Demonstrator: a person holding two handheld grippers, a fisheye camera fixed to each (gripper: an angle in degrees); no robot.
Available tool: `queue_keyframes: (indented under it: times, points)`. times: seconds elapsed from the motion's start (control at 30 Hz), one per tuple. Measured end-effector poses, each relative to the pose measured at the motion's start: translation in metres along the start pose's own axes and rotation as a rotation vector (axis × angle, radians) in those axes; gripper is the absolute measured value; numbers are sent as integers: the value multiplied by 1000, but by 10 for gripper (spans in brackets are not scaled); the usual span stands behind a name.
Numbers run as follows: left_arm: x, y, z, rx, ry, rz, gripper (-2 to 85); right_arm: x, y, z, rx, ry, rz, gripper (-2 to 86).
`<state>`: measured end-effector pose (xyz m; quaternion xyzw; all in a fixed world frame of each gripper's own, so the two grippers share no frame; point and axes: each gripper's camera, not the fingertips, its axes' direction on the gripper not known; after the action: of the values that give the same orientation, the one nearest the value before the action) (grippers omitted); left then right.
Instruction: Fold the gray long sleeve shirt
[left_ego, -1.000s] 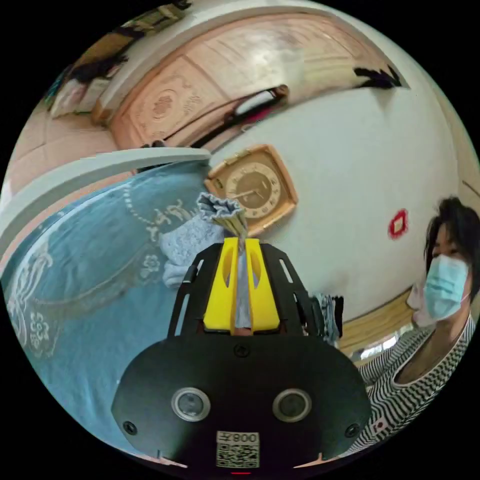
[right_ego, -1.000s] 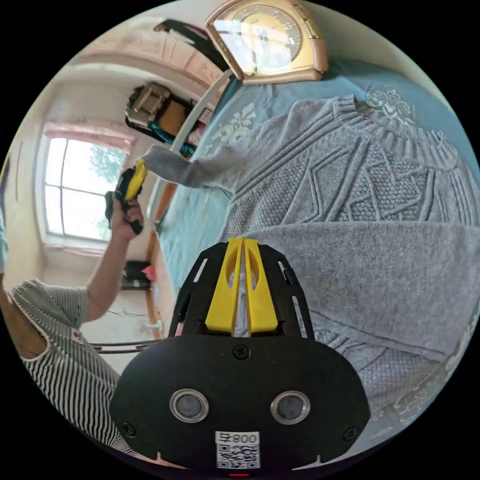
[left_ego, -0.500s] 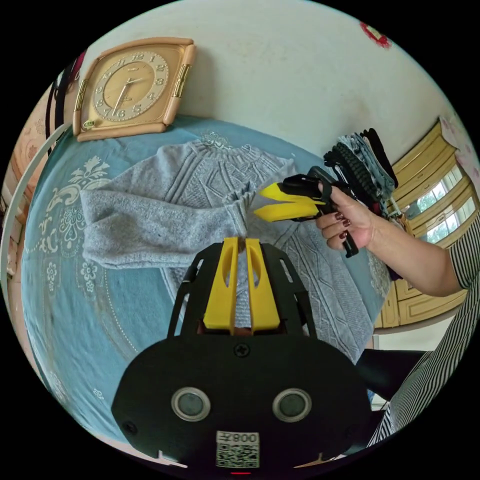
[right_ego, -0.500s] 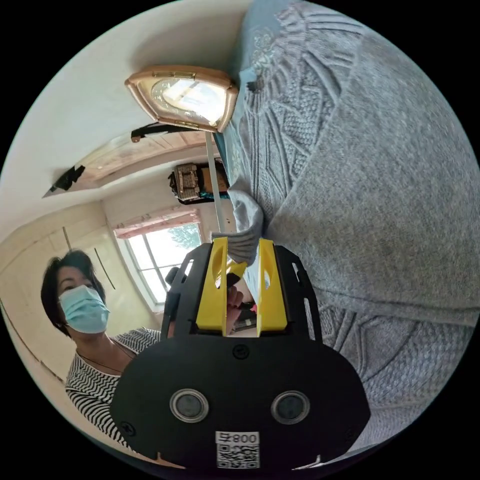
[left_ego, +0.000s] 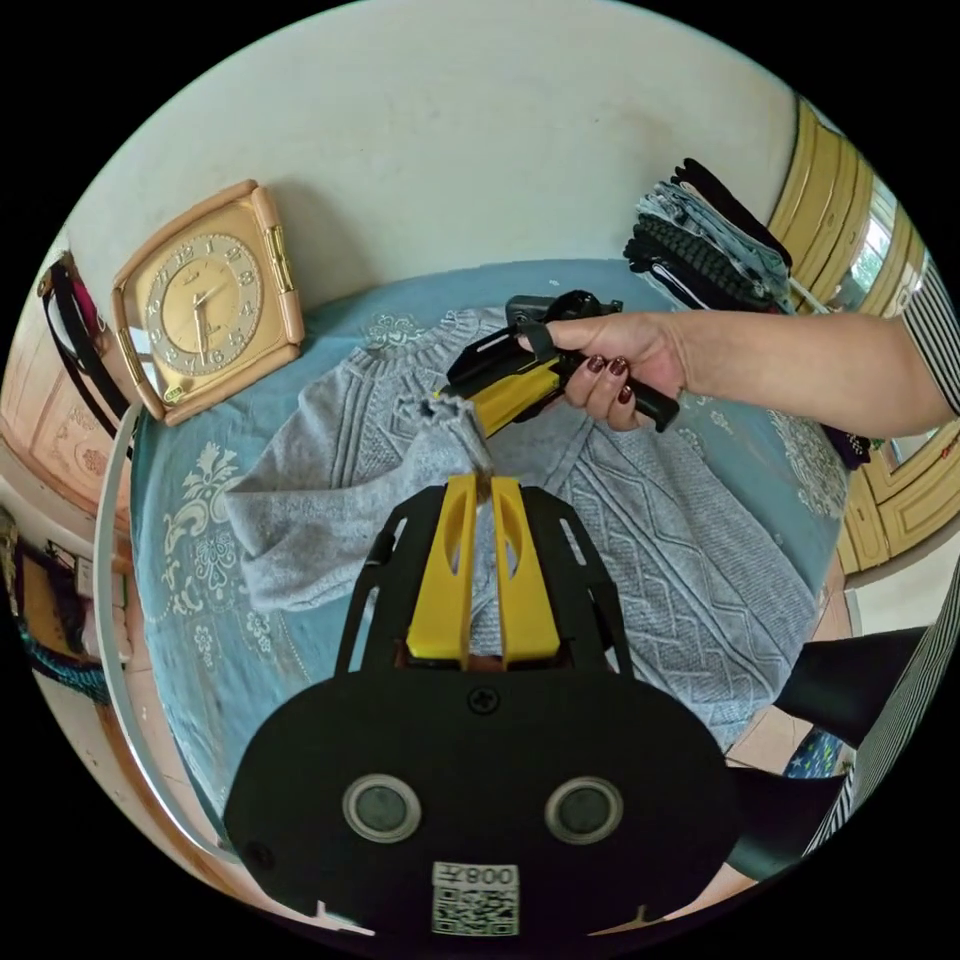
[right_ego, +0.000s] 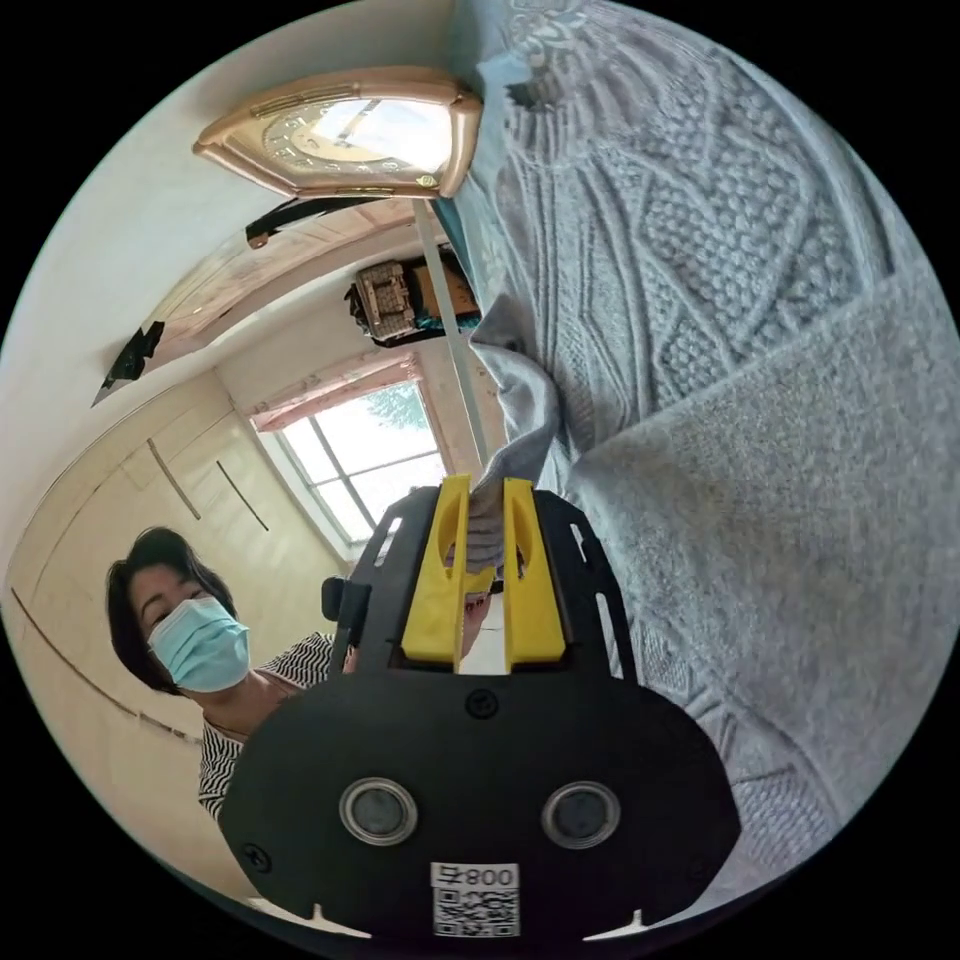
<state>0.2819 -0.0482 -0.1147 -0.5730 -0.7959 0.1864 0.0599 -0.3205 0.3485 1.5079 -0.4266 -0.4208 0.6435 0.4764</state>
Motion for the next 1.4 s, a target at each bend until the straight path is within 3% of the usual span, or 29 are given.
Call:
queue_keyframes:
  times: [0.4, 0.77, 0.97, 1.23, 1.4]
  points:
    - [123, -75, -19, 67, 37, 200, 29, 5, 105, -84, 57, 78, -119, 26]
    - [191, -106, 27, -101, 50, 272, 31, 70, 181, -126, 136, 102, -16, 15]
    - [206, -109, 53, -165, 124, 242, 33, 59, 236, -156, 308, 113, -53, 2]
    - [185, -100, 45, -96, 109, 116, 18, -14, 280, -101, 226, 354, -249, 1]
    - [142, -84, 72, -158, 63, -41, 9, -16, 285, -53, 111, 795, -200, 0]
